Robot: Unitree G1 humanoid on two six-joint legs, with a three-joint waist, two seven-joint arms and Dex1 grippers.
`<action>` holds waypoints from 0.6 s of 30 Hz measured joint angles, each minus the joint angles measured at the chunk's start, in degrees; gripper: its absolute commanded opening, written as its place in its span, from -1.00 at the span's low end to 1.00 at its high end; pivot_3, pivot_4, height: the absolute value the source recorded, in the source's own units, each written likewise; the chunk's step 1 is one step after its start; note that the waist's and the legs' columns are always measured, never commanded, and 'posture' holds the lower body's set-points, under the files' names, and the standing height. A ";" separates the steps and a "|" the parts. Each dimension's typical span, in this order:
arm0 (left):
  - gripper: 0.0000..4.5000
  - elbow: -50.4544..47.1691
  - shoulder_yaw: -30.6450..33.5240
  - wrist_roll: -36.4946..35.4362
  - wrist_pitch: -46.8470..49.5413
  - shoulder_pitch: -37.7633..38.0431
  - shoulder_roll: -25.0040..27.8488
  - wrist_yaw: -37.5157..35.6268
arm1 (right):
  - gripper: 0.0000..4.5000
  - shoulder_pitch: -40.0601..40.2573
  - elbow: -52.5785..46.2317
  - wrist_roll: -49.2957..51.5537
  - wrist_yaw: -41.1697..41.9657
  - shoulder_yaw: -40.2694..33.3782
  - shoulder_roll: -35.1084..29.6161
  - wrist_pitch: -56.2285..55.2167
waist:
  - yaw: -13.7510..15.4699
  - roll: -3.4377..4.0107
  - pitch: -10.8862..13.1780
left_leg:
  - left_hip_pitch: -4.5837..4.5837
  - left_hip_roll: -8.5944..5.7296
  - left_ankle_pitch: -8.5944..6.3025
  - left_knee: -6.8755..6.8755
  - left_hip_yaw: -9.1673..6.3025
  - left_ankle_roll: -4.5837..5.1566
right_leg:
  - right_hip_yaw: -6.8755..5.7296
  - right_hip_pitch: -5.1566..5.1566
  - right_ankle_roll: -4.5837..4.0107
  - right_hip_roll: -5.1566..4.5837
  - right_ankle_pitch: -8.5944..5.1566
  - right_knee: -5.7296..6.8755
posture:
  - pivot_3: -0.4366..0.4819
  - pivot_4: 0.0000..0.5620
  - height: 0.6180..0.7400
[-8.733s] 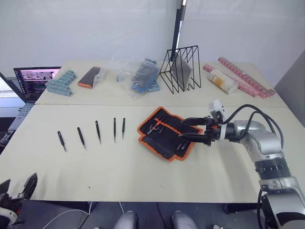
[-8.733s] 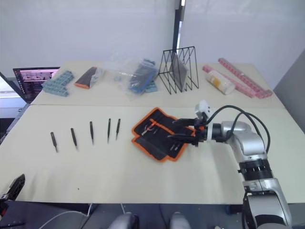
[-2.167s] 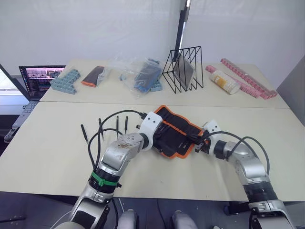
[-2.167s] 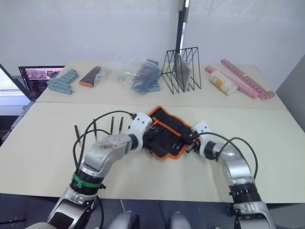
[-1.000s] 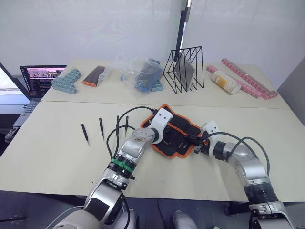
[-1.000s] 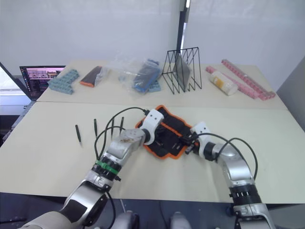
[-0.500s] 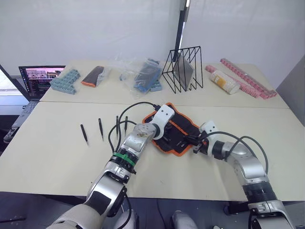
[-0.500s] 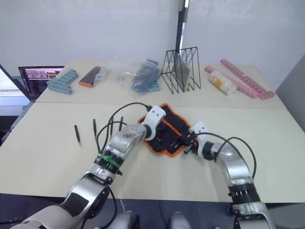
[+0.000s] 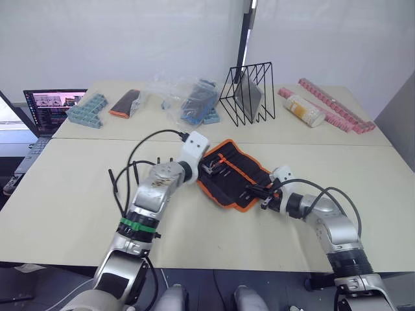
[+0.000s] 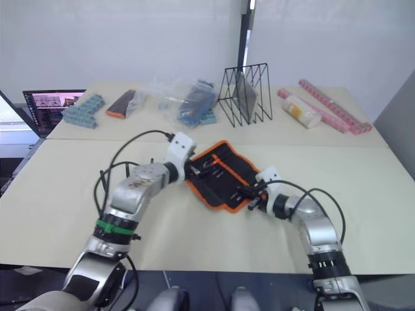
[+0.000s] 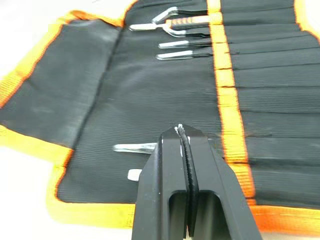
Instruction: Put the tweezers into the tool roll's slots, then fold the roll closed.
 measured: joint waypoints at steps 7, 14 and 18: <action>0.98 -13.39 8.55 -7.29 5.71 10.81 7.83 -3.50 | -1.00 -3.15 2.78 1.14 0.10 -2.58 -0.46 -1.22 | -0.13 0.02 0.00 | 0.02 0.02 0.00 -0.02 -0.10 0.01 | 0.03 -0.02 0.00 -0.02 0.00 -0.02 | -0.05 -0.47 0.98; 0.98 -20.37 16.63 -10.37 5.82 21.81 13.69 -3.37 | -1.00 -5.68 9.81 -2.14 0.74 -0.85 -0.77 -3.67 | 0.06 0.02 0.01 | 0.03 0.06 -0.01 -0.02 -0.09 0.00 | 0.04 -0.01 -0.01 -0.03 0.00 -0.05 | -0.05 -0.47 0.98; 0.98 -23.70 22.85 -10.93 5.15 29.26 15.89 -2.83 | -1.00 -6.72 11.90 -3.31 0.85 0.18 -0.72 -5.71 | -0.11 0.03 0.00 | 0.11 0.09 -0.02 -0.05 -0.10 0.01 | 0.05 0.04 -0.01 -0.02 0.01 -0.05 | -0.05 -0.47 0.98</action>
